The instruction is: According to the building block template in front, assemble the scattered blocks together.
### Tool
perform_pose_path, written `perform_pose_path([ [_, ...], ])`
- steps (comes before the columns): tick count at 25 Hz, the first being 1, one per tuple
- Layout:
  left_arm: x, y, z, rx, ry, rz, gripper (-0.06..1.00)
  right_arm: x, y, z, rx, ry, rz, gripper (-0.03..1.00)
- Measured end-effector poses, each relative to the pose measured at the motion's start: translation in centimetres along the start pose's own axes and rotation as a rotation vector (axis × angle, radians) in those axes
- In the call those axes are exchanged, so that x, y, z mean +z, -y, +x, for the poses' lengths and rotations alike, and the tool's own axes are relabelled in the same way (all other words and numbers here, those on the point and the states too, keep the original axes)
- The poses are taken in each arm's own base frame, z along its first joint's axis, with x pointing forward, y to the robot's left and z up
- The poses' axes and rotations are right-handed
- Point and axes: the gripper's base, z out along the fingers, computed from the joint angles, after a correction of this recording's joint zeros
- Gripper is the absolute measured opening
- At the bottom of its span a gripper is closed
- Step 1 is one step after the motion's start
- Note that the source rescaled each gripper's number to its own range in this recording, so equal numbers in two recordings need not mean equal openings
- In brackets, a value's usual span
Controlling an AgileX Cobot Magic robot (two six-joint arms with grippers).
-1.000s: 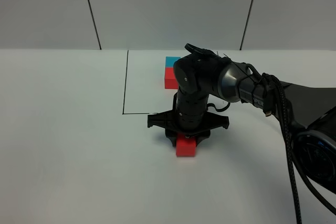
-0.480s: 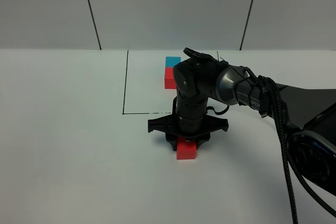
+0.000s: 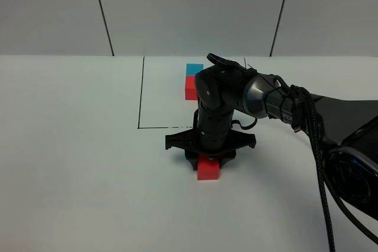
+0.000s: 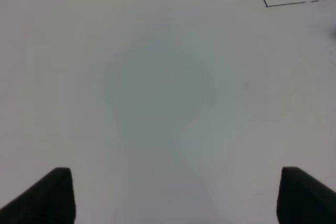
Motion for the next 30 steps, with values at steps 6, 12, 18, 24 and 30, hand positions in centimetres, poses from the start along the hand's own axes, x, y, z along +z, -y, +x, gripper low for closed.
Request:
perform_pose_path([
  [6, 0.0, 0.0, 0.0, 0.000, 0.000, 0.000, 0.68, -0.1, -0.2, 0.0, -0.024, 0.001, -0.020, 0.74],
  [12, 0.0, 0.0, 0.0, 0.000, 0.000, 0.000, 0.68, -1.6, -0.3, -0.1, -0.039, 0.029, -0.034, 1.00],
  [18, 0.0, 0.0, 0.0, 0.000, 0.000, 0.000, 0.68, -9.1, -0.1, -0.4, -0.093, 0.167, -0.131, 1.00],
  [24, 0.0, 0.0, 0.0, 0.000, 0.000, 0.000, 0.68, -14.5, 8.6, -3.8, -0.039, 0.279, -0.104, 1.00],
  [30, 0.0, 0.0, 0.0, 0.000, 0.000, 0.000, 0.68, -17.7, 21.0, -4.8, 0.088, 0.337, 0.054, 1.00],
])
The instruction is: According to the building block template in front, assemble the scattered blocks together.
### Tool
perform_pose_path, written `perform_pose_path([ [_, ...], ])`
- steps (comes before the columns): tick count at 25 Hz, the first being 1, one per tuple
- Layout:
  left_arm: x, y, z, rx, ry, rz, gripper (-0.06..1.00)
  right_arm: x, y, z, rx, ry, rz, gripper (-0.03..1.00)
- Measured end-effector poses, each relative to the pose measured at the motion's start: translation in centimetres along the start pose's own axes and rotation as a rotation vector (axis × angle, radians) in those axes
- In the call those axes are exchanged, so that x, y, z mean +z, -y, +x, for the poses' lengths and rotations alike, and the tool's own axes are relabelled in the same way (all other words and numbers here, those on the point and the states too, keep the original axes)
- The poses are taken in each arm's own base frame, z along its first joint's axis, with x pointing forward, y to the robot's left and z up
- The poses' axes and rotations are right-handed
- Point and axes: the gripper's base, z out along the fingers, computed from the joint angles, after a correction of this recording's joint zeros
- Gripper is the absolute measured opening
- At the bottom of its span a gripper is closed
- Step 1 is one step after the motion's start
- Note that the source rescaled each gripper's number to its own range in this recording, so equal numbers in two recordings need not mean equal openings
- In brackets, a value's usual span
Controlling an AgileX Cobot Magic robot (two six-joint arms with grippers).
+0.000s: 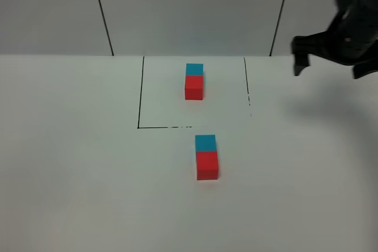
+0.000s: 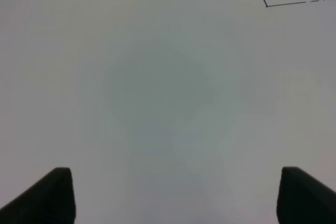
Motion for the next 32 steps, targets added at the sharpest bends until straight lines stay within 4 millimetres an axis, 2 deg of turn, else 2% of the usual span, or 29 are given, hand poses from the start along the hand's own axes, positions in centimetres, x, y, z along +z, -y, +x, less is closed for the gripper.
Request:
perform_pose_path([
  [3, 0.0, 0.0, 0.0, 0.000, 0.000, 0.000, 0.68, -2.1, 5.3, 1.2, 0.037, 0.048, 0.064, 1.00],
  [6, 0.0, 0.0, 0.0, 0.000, 0.000, 0.000, 0.68, -4.6, 8.5, 4.0, 0.050, 0.081, 0.105, 1.00],
  [8, 0.0, 0.0, 0.0, 0.000, 0.000, 0.000, 0.68, -6.6, 9.6, 6.5, 0.034, 0.119, 0.131, 1.00],
  [9, 0.0, 0.0, 0.0, 0.000, 0.000, 0.000, 0.68, -7.1, 9.8, 7.9, 0.020, 0.126, 0.142, 1.00],
  [11, 0.0, 0.0, 0.0, 0.000, 0.000, 0.000, 0.68, -9.5, 9.8, 10.8, -0.014, 0.174, 0.167, 1.00],
  [15, 0.0, 0.0, 0.0, 0.000, 0.000, 0.000, 0.68, -13.1, 9.1, 16.7, -0.031, 0.248, 0.168, 1.00],
  [18, 0.0, 0.0, 0.0, 0.000, 0.000, 0.000, 0.68, -14.7, 8.4, 21.0, -0.042, 0.246, 0.154, 1.00],
  [21, 0.0, 0.0, 0.0, 0.000, 0.000, 0.000, 0.68, -15.6, 7.9, 24.9, -0.042, 0.265, 0.135, 1.00],
  [26, 0.0, 0.0, 0.0, 0.000, 0.000, 0.000, 0.68, -16.8, 7.7, 30.1, -0.020, 0.387, 0.088, 1.00],
  [32, 0.0, 0.0, 0.0, 0.000, 0.000, 0.000, 0.68, -17.2, 8.1, 35.2, -0.004, 0.563, 0.051, 1.00],
])
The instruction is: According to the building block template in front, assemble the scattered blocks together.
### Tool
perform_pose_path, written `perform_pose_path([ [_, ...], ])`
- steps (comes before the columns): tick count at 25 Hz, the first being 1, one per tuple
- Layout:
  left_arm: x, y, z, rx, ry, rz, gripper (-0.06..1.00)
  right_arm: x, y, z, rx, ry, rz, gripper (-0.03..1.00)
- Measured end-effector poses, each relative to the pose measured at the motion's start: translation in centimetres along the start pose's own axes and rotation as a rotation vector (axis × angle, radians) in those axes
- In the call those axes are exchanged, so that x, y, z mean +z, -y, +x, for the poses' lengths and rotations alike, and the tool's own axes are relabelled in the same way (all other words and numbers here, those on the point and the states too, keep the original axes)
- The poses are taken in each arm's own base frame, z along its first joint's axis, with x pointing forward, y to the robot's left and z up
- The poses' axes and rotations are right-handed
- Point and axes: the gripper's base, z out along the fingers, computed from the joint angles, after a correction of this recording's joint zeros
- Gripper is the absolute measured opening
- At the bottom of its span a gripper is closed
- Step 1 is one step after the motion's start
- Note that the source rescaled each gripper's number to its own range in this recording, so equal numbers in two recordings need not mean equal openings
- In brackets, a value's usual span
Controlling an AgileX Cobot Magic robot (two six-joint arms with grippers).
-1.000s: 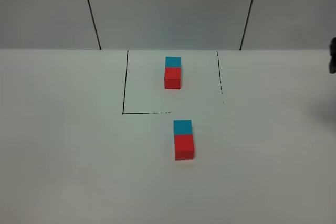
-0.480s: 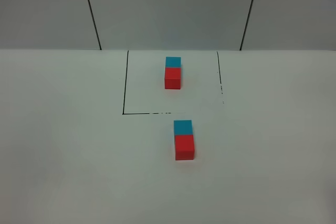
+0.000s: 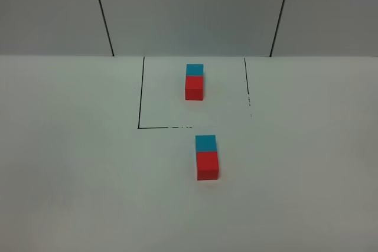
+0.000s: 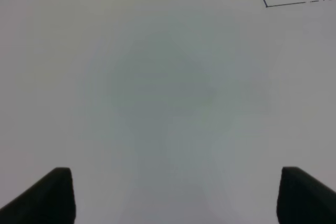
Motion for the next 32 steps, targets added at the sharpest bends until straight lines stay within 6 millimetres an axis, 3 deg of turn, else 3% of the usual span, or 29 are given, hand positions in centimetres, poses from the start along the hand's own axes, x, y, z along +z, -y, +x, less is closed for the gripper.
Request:
perform_pose_path([
  [5, 0.0, 0.0, 0.0, 0.000, 0.000, 0.000, 0.68, -1.8, 0.3, 2.7, 0.017, 0.136, -0.016, 1.00],
  [10, 0.0, 0.0, 0.0, 0.000, 0.000, 0.000, 0.68, -2.3, 0.5, 3.6, 0.022, 0.166, -0.020, 1.00],
  [32, 0.0, 0.0, 0.0, 0.000, 0.000, 0.000, 0.68, -2.1, 0.3, 3.7, 0.012, 0.153, -0.039, 1.00],
])
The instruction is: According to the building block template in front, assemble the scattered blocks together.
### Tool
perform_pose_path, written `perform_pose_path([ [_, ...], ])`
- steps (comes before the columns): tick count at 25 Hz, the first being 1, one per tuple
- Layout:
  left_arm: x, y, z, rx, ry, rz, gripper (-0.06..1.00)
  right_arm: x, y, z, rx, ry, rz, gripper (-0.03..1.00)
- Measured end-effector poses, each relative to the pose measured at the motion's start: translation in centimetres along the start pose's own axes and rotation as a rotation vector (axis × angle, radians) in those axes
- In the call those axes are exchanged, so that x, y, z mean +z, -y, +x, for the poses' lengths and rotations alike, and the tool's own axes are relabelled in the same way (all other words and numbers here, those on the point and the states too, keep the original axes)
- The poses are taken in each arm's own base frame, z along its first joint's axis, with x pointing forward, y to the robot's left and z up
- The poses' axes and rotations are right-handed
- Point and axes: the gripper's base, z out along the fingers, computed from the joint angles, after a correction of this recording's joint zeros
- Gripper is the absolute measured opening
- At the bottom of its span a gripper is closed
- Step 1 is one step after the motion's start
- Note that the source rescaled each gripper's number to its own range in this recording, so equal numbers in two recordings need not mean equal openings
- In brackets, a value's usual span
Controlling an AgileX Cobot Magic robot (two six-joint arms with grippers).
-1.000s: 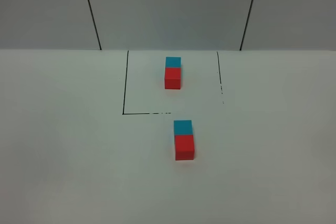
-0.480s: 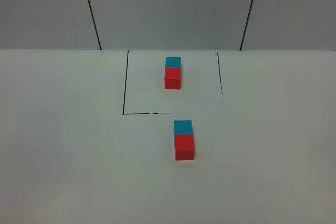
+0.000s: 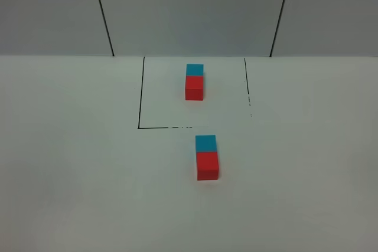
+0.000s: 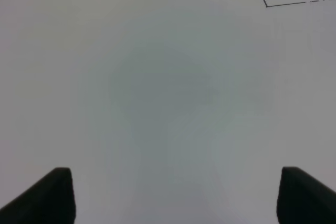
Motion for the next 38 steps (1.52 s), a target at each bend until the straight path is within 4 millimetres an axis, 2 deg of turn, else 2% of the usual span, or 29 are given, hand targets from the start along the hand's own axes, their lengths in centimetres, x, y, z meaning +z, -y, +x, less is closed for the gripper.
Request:
perform_pose_path([
  [38, 0.00, 0.00, 0.00, 0.000, 0.000, 0.000, 0.68, -0.01, -0.47, 0.05, -0.076, -0.004, -0.052, 1.00],
])
